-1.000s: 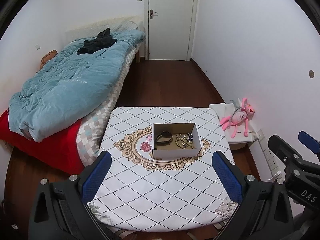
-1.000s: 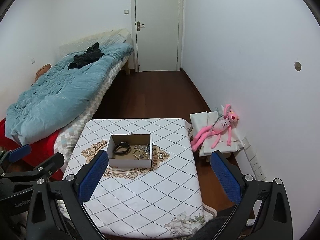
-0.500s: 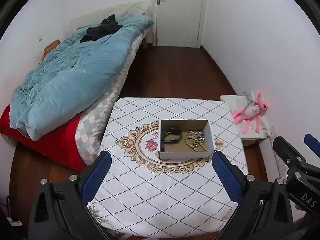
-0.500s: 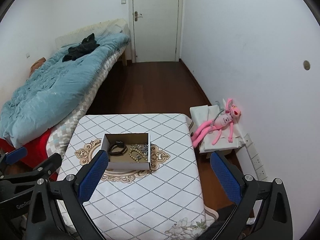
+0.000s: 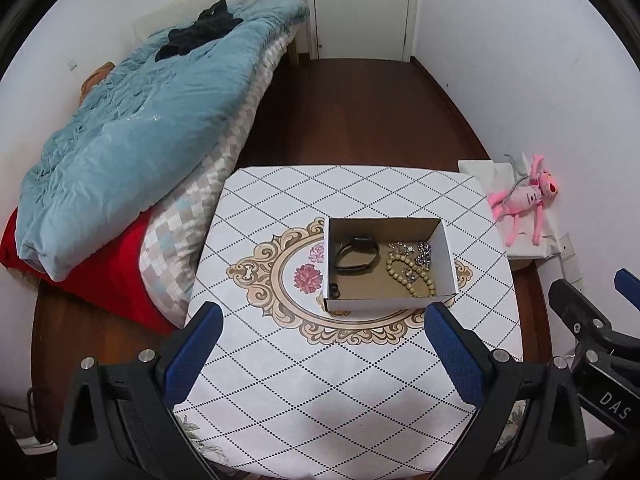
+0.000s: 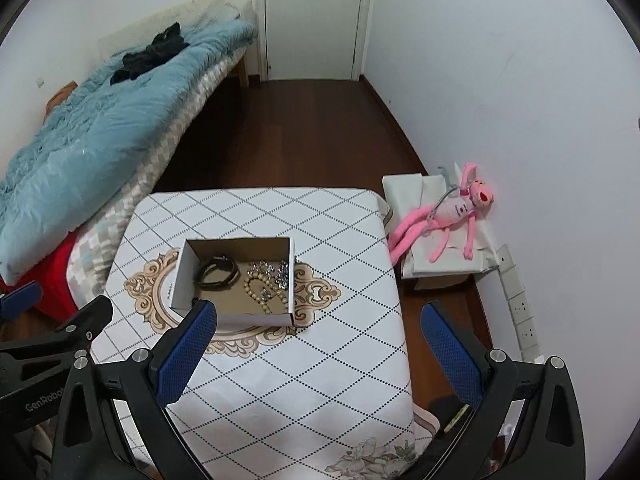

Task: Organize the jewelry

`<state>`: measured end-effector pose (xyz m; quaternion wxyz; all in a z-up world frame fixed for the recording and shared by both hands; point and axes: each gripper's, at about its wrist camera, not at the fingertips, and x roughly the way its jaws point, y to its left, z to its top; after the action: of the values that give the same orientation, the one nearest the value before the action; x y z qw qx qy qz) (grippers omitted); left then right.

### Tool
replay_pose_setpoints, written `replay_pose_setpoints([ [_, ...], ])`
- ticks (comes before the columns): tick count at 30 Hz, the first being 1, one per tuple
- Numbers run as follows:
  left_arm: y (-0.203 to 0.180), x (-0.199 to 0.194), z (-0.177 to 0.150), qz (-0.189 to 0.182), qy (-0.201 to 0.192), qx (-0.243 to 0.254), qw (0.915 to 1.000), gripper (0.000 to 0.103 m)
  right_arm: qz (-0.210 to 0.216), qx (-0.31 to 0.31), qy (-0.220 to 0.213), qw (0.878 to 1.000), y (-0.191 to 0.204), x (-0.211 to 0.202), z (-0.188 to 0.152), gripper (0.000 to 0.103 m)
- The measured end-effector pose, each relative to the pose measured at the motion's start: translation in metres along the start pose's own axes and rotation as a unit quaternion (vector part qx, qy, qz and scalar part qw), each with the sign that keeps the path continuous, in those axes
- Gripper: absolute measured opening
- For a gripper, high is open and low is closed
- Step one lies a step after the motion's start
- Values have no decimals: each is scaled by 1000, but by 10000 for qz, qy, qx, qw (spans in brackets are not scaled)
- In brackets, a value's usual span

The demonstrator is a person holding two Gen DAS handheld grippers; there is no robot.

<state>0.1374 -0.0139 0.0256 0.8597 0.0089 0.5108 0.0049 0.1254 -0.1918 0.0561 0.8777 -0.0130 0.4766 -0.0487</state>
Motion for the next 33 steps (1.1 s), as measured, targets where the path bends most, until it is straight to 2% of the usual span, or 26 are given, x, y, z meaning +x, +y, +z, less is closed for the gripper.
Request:
replay_pose_setpoints([
  [7,0,6,0,-28,91,-68,9999,103,-25,-4,145,9999,-3,12,1,103],
  [33,13,6,-2,-21,123,-162,9998,103,97,-109,264,9995,4,12,-1,103],
])
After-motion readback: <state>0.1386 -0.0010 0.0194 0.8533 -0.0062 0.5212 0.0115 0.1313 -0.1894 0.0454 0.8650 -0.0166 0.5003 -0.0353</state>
